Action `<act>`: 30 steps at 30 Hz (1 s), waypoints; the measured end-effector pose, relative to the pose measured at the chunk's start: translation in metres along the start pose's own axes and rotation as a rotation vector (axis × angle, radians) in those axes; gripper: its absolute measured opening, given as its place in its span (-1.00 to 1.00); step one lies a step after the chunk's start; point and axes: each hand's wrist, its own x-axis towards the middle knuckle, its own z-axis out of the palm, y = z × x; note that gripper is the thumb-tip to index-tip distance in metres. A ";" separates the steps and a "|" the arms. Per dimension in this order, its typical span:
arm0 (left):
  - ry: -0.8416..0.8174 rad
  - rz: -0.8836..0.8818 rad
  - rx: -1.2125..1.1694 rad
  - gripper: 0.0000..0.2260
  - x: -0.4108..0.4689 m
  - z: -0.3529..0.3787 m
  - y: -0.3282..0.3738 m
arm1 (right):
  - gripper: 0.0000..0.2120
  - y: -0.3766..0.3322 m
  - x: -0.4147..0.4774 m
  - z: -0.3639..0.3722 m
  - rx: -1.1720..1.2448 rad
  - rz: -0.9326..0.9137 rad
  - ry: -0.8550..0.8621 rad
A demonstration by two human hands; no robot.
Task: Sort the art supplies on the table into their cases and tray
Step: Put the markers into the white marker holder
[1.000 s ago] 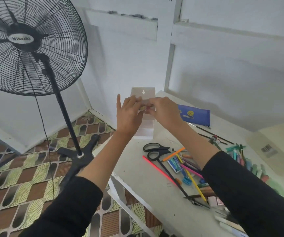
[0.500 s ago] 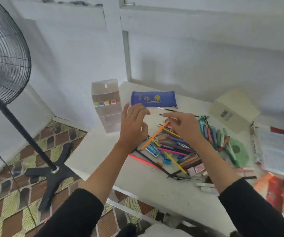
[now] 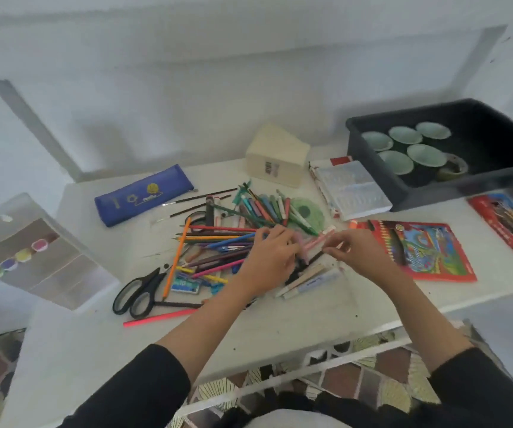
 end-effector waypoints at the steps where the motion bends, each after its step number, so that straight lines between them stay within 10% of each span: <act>1: -0.035 -0.010 -0.022 -0.90 0.002 0.006 0.005 | -0.99 0.008 -0.008 0.001 -0.004 0.032 0.014; 16: -0.407 -0.259 0.149 -0.76 0.028 0.027 0.045 | -0.83 0.033 -0.025 0.030 -0.204 0.072 -0.013; 30: 0.025 -0.639 -0.842 -0.87 0.058 -0.033 0.042 | -0.87 -0.013 -0.012 -0.045 0.605 0.071 0.288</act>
